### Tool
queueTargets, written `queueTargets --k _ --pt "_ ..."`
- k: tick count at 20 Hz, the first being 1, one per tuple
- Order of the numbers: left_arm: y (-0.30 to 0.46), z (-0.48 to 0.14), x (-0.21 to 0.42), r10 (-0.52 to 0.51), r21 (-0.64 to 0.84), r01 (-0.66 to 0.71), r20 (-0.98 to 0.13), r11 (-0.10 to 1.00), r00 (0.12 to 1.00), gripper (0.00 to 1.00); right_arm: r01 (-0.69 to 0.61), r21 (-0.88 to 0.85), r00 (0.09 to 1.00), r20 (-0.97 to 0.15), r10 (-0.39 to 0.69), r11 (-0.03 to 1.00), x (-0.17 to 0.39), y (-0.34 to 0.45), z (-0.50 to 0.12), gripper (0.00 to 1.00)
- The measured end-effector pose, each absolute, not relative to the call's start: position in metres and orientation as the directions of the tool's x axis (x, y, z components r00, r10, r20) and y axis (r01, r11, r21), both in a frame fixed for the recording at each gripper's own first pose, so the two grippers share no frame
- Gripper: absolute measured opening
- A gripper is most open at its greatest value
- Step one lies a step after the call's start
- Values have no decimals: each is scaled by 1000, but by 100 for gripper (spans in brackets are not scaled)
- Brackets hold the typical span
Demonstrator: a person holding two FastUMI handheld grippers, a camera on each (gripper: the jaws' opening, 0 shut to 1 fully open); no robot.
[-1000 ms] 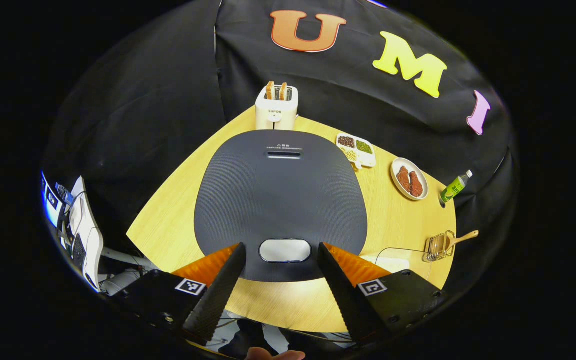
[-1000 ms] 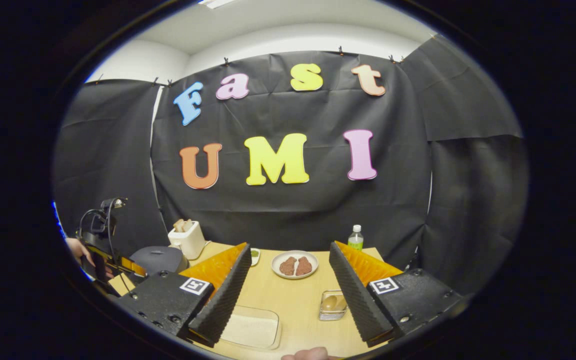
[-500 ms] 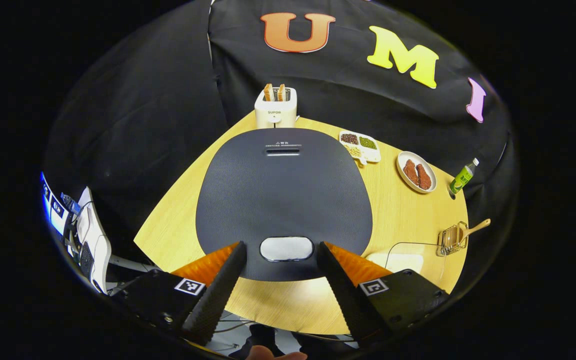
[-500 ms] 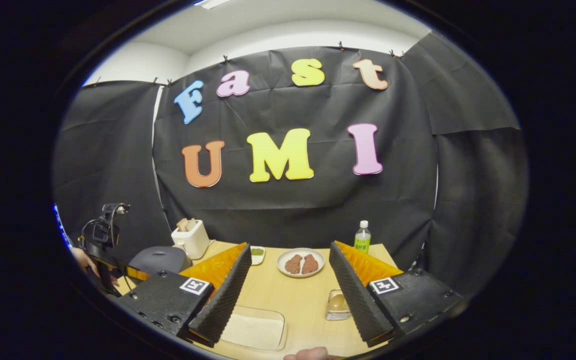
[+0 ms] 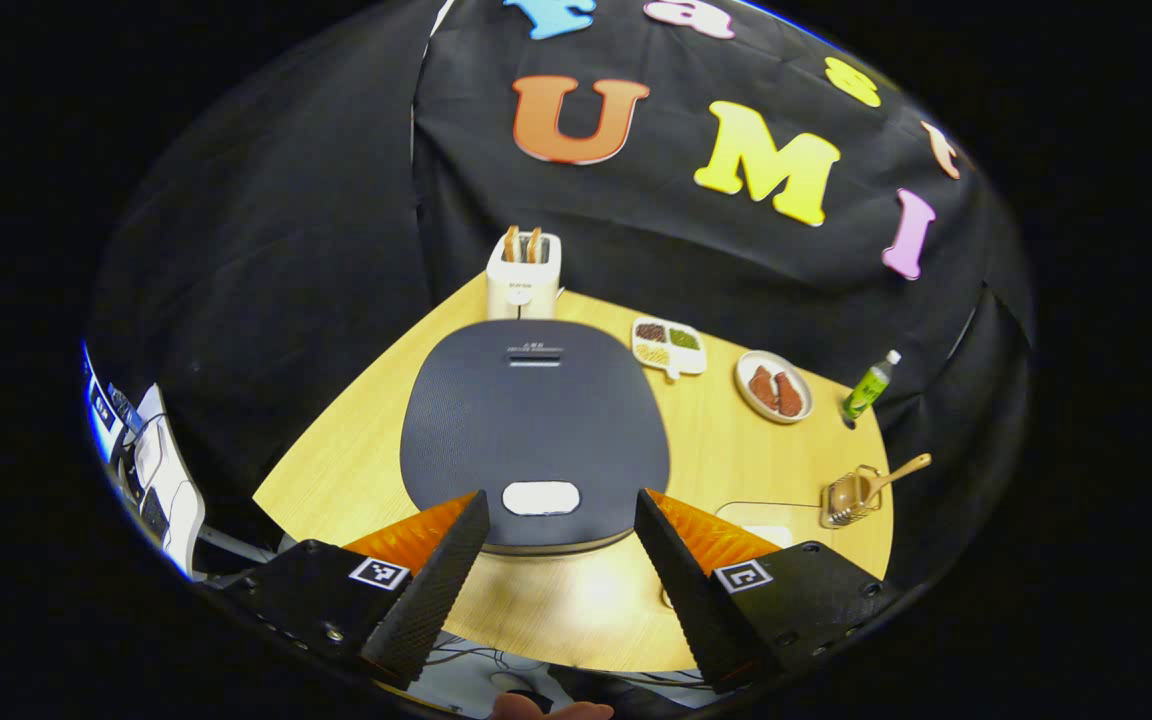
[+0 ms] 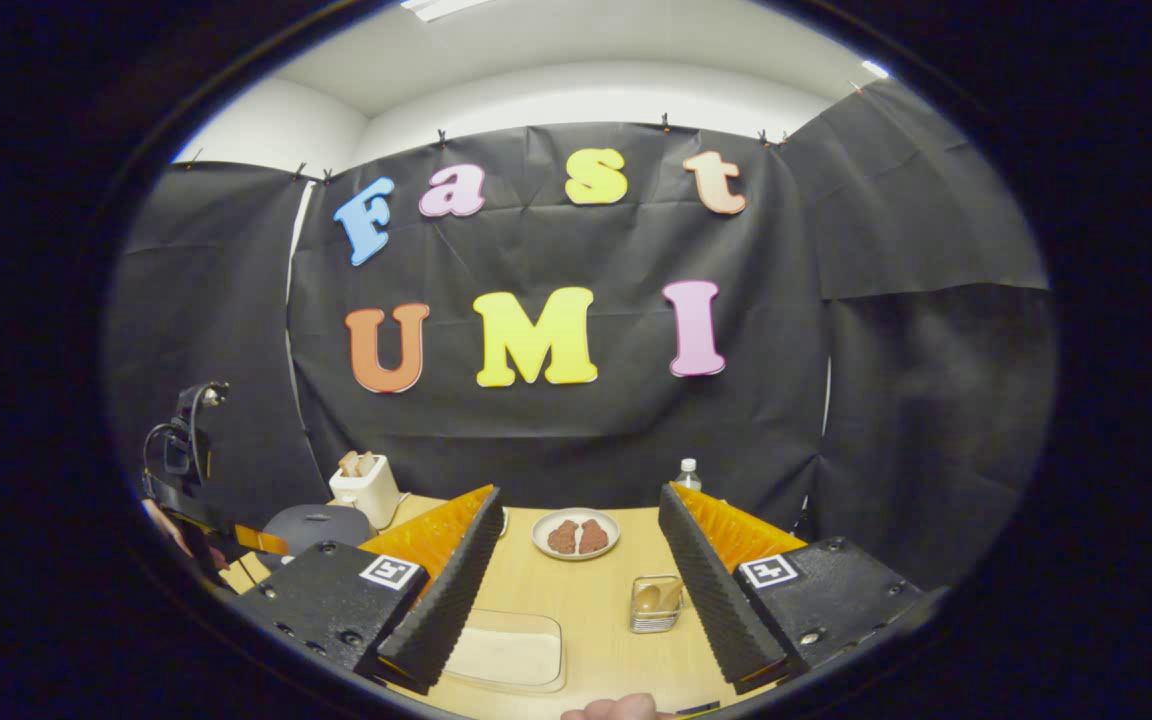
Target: Close the left gripper, press the button to open the rice cooker; take a wooden spoon from the chopstick holder with the right hand, scoop a spoonful of rice and pour it into the rice cooker, then put the wooden spoon back into the chopstick holder.
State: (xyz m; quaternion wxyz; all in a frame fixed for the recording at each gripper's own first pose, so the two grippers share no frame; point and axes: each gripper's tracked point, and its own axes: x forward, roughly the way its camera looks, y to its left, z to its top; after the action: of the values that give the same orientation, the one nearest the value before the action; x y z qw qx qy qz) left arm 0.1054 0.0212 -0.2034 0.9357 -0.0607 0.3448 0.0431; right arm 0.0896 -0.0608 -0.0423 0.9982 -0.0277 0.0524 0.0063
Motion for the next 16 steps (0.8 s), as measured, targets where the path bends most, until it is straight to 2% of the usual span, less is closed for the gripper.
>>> queueTargets --k 1,6,9,13,16 --pt "16 -186 94 15 -93 -92 -615 991 789 95 -2 -53 996 -89 -3 999 74 -59 -35 100" --pt "1 -97 19 -93 -95 59 -419 994 903 95 24 -57 1000 -17 -25 998 -18 -44 -7 100" --pt "-8 -55 -32 -152 -113 123 -299 986 942 95 32 -62 999 10 -31 998 -65 -29 4 100" --pt "-8 -19 -85 -174 -74 165 -147 984 974 95 42 -64 998 39 -40 997 -115 -15 13 100" --pt "-5 -15 -113 -168 -50 163 -99 985 981 94 41 -58 999 38 -39 997 -140 -4 11 100"
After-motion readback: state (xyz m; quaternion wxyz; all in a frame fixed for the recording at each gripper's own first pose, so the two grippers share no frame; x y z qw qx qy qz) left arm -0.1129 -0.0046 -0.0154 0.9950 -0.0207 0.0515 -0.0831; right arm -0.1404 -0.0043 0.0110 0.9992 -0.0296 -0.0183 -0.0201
